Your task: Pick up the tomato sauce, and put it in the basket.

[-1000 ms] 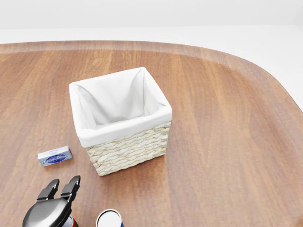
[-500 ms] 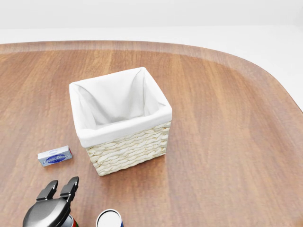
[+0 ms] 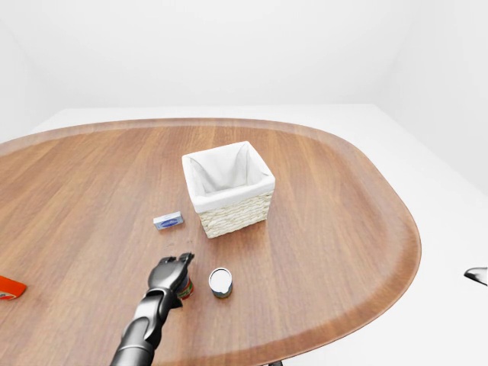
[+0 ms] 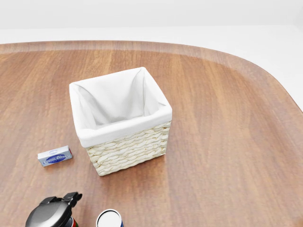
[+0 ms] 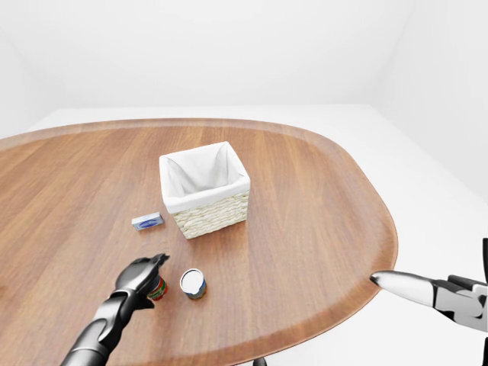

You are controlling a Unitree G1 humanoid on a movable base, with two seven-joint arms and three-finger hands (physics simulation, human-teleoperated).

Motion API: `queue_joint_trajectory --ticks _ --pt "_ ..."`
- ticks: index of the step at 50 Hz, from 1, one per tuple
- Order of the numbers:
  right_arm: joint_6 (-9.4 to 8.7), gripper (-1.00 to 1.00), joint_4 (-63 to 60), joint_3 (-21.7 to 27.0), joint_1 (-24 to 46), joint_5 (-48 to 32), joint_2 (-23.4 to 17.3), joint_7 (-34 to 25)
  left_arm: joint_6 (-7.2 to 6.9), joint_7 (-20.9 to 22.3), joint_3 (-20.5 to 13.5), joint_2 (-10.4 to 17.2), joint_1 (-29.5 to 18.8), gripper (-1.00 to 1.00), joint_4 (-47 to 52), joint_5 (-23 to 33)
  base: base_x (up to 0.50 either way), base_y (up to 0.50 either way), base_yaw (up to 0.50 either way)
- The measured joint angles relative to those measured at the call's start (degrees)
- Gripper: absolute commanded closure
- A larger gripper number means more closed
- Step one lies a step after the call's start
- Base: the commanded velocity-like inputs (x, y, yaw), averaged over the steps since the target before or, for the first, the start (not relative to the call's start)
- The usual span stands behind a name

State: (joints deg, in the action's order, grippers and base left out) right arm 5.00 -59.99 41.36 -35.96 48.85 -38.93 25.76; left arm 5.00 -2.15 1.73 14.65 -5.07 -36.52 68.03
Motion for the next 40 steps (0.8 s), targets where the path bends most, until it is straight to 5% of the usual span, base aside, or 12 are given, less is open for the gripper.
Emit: queue_joint_trajectory --ticks 27,40 --pt "0.00 -1.00 0.00 -0.19 -0.02 -0.22 0.37 -0.17 0.00 0.93 1.08 0.15 -0.77 1.00 -3.49 -2.33 0.00 0.00 0.00" --pt "0.00 -1.00 0.00 -0.82 0.24 -0.68 0.04 0.13 0.00 5.11 -2.10 -0.21 4.00 1.00 11.87 -4.39 0.00 0.00 0.00"
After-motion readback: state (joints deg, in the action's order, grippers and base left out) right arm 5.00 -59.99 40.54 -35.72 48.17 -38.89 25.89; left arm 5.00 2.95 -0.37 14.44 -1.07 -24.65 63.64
